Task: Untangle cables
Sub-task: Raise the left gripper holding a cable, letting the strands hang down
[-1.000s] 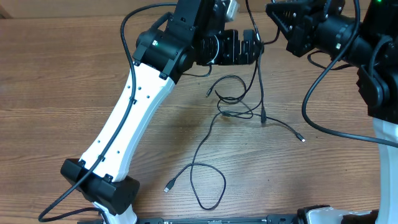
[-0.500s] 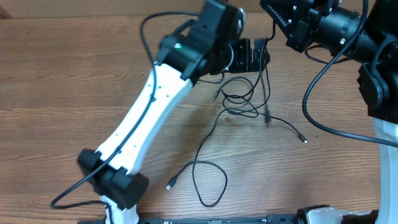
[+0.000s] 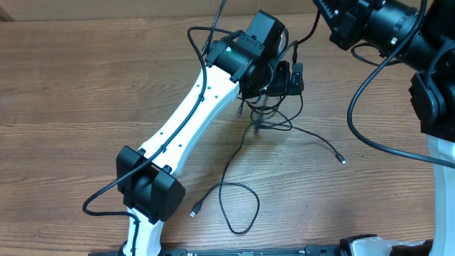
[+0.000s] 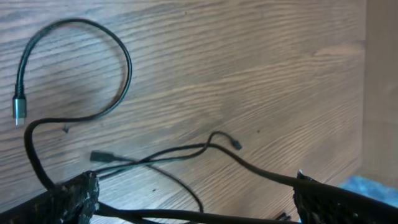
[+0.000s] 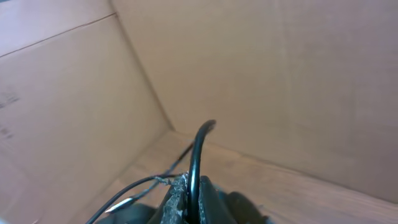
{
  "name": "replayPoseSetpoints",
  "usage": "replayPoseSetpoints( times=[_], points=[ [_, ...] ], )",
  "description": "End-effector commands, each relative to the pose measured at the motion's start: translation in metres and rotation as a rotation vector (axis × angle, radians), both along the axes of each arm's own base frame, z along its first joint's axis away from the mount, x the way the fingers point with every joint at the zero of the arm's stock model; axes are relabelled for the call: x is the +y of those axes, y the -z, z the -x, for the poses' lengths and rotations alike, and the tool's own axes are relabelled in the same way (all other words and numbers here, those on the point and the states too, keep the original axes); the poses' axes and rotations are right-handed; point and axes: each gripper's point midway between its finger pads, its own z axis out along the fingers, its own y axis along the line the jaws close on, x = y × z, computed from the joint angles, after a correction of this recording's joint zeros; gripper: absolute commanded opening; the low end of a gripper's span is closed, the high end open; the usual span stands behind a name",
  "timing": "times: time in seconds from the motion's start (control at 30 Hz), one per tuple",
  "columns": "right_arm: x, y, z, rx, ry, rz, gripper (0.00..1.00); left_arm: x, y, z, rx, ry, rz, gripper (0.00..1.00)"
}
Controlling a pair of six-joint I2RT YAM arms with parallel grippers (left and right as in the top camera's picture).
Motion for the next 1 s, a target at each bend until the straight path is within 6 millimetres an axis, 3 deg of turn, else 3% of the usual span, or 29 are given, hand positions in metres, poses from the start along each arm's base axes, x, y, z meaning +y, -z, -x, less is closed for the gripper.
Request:
replayPoseSetpoints(
  times=[0.0, 0.1, 0.23, 0.37, 0.63, 0.8, 0.87, 0.97],
  points=[
    [-0.014, -0.022, 0.001, -0.063, 0.095, -0.008, 0.04, 0.001, 0.0, 0.002, -0.042, 0.063, -0.029, 1.0],
    [-0.013, -0.026, 0.001, -0.057, 0.093, -0.038, 0.04, 0.006, 0.004, 0.002, -0.059, 0.081, -0.065, 0.98],
    [-0.013, -0.029, 0.001, -0.062, 0.094, -0.047, 0.04, 0.019, 0.011, 0.0, -0.082, 0.087, -0.145, 0.84],
    [-0.014, -0.03, 0.0, -0.071, 0.097, -0.049, 0.04, 0.048, 0.023, -0.001, -0.081, 0.035, -0.302, 0.88],
    [-0.031, -0.024, -0.012, -0.049, 0.222, -0.033, 0.04, 0.1, 0.033, -0.002, -0.05, -0.069, -0.506, 0.84],
    [-0.048, -0.005, -0.022, 0.004, 0.332, 0.019, 0.04, 0.094, 0.027, 0.001, -0.033, 0.031, -0.417, 0.89],
    [-0.051, 0.004, -0.026, 0.017, 0.349, 0.058, 0.04, 0.089, 0.017, 0.002, -0.054, 0.078, -0.375, 0.99],
    [-0.056, 0.018, -0.033, 0.057, 0.385, 0.085, 0.04, 0.089, -0.003, -0.001, -0.097, 0.072, -0.341, 1.0]
  ],
)
